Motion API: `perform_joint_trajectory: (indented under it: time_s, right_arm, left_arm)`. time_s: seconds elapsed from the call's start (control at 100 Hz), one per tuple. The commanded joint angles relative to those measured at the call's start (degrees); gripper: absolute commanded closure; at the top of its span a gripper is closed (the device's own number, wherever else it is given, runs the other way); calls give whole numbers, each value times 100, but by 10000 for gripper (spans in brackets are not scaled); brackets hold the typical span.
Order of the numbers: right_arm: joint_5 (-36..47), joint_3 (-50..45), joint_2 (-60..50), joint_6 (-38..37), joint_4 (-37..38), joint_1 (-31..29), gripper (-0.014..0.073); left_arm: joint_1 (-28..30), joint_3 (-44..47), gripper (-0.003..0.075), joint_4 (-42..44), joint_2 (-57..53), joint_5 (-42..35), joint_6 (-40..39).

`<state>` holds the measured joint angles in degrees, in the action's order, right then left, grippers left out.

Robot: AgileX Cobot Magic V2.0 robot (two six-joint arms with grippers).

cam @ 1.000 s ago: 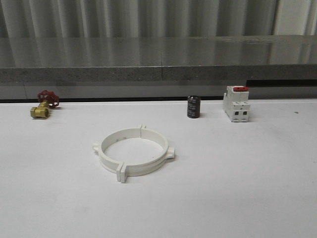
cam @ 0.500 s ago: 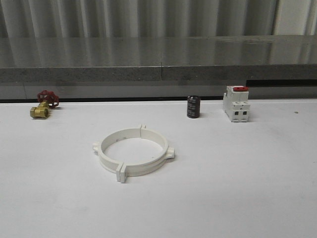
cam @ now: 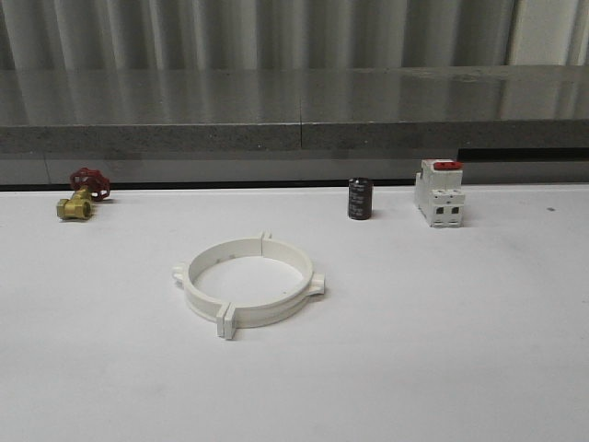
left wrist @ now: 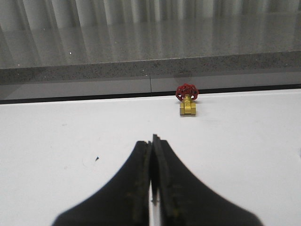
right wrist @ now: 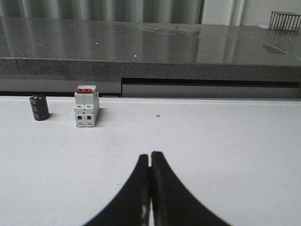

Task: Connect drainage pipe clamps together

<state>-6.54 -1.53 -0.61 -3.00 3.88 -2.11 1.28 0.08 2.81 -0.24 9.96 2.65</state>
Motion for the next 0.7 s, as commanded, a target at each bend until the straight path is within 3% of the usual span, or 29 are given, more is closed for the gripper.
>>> perform_joint_trajectory:
  time_s: [0.0, 0.69]
  right_arm:
    - [420, 94, -109, 46, -4, -42, 659]
    - [420, 94, -102, 46, -4, -42, 659]
  left_arm:
    - [-58, 223, 741, -62, -163, -394, 16]
    - [-102, 262, 741, -62, -163, -483, 16]
